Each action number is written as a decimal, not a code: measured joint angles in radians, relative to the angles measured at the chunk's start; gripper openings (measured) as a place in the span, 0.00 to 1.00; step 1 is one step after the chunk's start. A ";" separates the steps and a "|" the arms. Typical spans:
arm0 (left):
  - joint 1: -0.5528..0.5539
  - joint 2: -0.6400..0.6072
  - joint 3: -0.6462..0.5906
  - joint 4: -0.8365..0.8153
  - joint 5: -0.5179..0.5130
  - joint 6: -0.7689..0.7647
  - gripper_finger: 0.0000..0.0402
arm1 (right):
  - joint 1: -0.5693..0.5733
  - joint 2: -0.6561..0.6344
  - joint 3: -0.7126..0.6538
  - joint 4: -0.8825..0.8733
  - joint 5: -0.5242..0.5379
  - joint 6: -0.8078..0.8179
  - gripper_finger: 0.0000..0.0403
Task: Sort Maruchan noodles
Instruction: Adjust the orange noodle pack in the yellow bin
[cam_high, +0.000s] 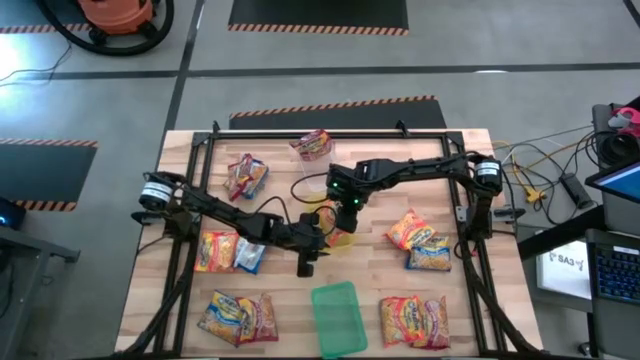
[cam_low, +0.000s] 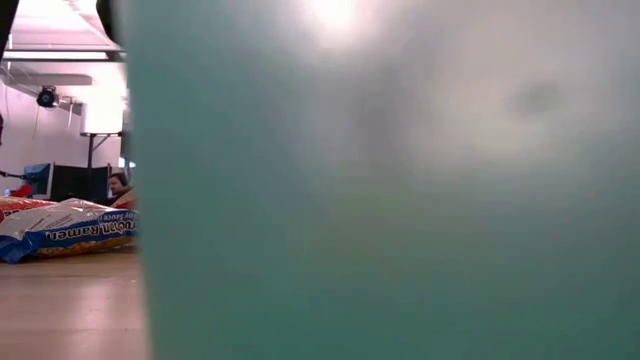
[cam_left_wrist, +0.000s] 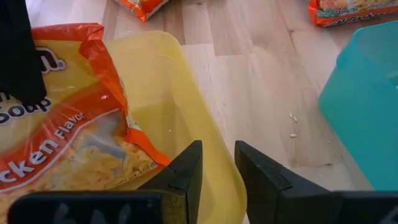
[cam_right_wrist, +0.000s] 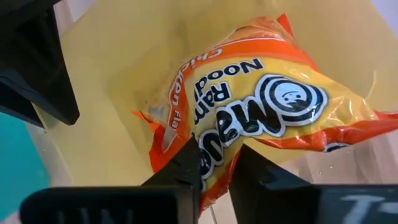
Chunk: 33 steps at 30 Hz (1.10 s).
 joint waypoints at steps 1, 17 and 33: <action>0.000 0.000 0.000 0.000 0.001 0.000 0.19 | 0.000 0.000 0.000 0.000 0.000 0.000 0.10; 0.007 0.002 -0.001 -0.005 0.044 0.005 0.19 | -0.004 -0.091 0.000 -0.023 0.003 -0.022 0.02; 0.009 0.002 0.015 -0.025 0.090 0.060 0.19 | -0.004 -0.099 0.000 -0.001 0.014 -0.462 0.02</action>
